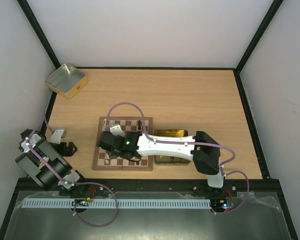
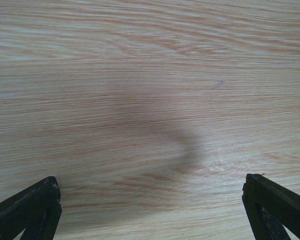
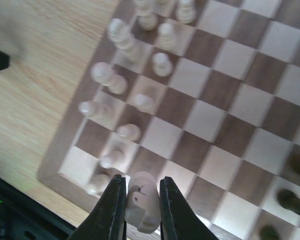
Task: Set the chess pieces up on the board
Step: Place the chess piece on the chessboard.
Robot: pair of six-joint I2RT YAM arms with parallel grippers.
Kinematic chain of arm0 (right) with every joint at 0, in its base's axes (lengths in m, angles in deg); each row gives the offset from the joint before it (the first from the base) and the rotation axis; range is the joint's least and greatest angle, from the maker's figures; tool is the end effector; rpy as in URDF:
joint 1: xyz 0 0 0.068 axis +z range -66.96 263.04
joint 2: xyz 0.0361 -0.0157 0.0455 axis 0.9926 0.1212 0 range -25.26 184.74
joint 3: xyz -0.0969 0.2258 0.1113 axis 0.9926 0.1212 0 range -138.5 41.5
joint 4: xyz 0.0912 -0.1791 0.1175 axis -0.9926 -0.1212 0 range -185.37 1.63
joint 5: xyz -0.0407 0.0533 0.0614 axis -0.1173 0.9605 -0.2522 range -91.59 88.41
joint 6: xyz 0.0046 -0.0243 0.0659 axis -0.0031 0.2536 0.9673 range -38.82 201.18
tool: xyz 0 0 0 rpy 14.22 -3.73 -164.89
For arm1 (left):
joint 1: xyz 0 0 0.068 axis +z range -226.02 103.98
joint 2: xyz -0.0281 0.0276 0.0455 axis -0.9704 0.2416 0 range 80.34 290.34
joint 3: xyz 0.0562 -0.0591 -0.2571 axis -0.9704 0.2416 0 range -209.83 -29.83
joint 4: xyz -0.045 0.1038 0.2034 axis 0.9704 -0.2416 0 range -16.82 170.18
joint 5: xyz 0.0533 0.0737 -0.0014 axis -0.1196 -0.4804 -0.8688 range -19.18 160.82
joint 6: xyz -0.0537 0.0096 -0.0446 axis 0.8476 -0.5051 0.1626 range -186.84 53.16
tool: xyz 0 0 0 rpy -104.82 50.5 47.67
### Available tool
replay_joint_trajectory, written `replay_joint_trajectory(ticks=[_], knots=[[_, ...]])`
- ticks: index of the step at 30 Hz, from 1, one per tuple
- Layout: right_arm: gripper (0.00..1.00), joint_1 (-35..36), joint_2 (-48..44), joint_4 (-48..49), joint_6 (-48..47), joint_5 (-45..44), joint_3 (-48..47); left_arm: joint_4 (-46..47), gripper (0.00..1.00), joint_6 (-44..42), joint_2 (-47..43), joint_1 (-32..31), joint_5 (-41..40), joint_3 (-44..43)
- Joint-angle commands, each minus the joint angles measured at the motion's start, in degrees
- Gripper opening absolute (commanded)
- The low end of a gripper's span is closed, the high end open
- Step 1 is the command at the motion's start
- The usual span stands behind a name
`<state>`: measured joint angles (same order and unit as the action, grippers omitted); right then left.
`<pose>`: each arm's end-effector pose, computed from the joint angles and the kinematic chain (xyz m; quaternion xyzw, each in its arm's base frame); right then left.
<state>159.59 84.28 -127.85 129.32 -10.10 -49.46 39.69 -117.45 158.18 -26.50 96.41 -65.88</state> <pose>0.1010 0.3857 0.2368 -0.2155 0.9345 0.2099 0.1905 0.1369 0.1220 0.1457 0.0241 0.9728 -0.0915 0.2115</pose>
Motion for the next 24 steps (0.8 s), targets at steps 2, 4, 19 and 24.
replay_joint_trajectory(ticks=[2, 4, 19, 24], knots=[[0.1, 2.42, 6.77, -0.55, -2.36, 1.66, -9.62, -0.38, 0.99, -2.43, 1.57, 2.33, -0.27, -0.44], [0.1, 3.07, 8.74, -0.72, -2.59, 2.63, -12.0, -0.47, 0.99, -3.0, 1.58, 2.94, -0.27, -0.4], [0.11, 6.15, 15.99, -0.94, -3.52, 3.95, -17.49, -0.28, 0.99, -4.42, 2.32, 4.21, 0.52, 0.81], [0.11, 5.82, 17.97, -1.35, -4.24, 3.61, -18.68, -0.29, 0.99, -5.41, 2.15, 4.93, 0.3, 1.27]])
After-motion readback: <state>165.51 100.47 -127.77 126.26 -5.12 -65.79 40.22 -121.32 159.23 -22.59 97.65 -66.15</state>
